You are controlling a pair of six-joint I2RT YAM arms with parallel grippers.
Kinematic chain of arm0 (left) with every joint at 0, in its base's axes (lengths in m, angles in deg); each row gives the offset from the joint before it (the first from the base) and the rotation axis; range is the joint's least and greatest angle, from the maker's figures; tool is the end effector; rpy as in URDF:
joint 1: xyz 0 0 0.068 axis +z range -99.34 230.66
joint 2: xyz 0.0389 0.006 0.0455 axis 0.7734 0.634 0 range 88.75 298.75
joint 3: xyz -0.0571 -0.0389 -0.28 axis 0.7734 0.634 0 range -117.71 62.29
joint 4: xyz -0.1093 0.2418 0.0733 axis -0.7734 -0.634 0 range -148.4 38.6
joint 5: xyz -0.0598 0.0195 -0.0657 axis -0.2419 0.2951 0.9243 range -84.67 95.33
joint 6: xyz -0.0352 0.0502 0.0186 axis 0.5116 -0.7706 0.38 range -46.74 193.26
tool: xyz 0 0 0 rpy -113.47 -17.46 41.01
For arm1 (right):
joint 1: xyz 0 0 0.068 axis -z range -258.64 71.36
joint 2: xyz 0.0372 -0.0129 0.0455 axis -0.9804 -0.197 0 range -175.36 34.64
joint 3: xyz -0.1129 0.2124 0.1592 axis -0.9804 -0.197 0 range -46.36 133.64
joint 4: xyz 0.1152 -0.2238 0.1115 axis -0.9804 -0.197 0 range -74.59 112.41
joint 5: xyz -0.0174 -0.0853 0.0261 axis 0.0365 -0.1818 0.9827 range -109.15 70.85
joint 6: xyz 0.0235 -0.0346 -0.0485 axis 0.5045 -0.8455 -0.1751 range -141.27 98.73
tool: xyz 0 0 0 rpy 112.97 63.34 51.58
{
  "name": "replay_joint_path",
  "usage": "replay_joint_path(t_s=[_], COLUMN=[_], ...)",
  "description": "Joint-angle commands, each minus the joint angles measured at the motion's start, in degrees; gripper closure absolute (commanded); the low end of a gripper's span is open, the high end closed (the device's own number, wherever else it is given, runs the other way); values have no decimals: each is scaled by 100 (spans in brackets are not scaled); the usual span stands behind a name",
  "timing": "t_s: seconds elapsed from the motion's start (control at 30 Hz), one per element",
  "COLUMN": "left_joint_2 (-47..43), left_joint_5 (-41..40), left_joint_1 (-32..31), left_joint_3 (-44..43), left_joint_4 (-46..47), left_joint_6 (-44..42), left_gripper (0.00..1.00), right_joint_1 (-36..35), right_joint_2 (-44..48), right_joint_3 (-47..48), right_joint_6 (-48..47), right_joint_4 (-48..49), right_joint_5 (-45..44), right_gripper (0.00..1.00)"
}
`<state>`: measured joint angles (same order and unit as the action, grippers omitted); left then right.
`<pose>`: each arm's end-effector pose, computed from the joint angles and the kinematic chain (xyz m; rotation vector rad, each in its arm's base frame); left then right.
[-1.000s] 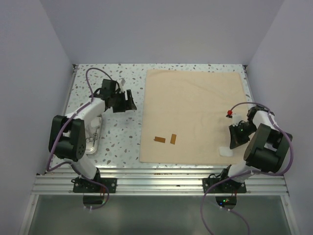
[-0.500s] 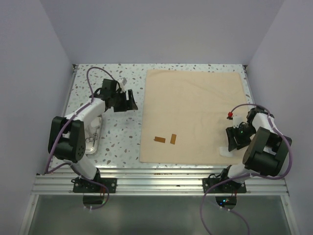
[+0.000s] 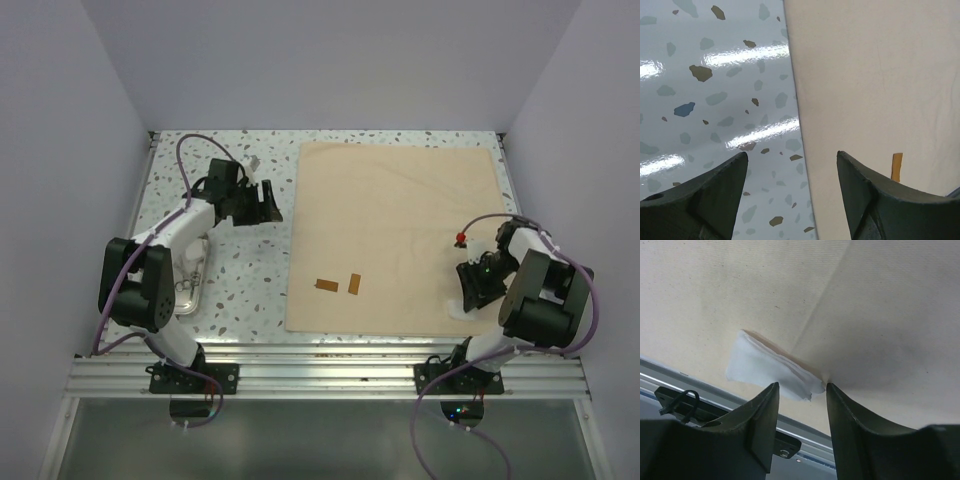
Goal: Prepare the surgical pack
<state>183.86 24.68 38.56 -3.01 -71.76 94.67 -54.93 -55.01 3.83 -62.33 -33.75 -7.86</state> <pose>0.3657 -0.0953 0.2225 -0.0488 2.4943 -0.6667 0.2281 -0.0896 0.1528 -0.4529 3.0668 0.3404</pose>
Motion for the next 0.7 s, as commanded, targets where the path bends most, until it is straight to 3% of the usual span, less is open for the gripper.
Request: replay_joint_path(t_s=[0.0,0.4,0.67], left_joint_2=[-45,78,95], left_joint_5=[51,7,42], left_joint_1=[-21,-21,-21], left_joint_3=[-238,-317,-334], left_joint_4=[102,76,94], left_joint_6=[-119,-163,-146], left_gripper=[24,24,24], right_joint_1=[-181,-314,-349], right_joint_2=[-141,-422,-317], right_joint_3=[140,157,131], right_joint_6=[-183,-34,-51], right_joint_4=[-140,61,44], right_joint_5=[14,-101,-13], right_gripper=[55,60,83])
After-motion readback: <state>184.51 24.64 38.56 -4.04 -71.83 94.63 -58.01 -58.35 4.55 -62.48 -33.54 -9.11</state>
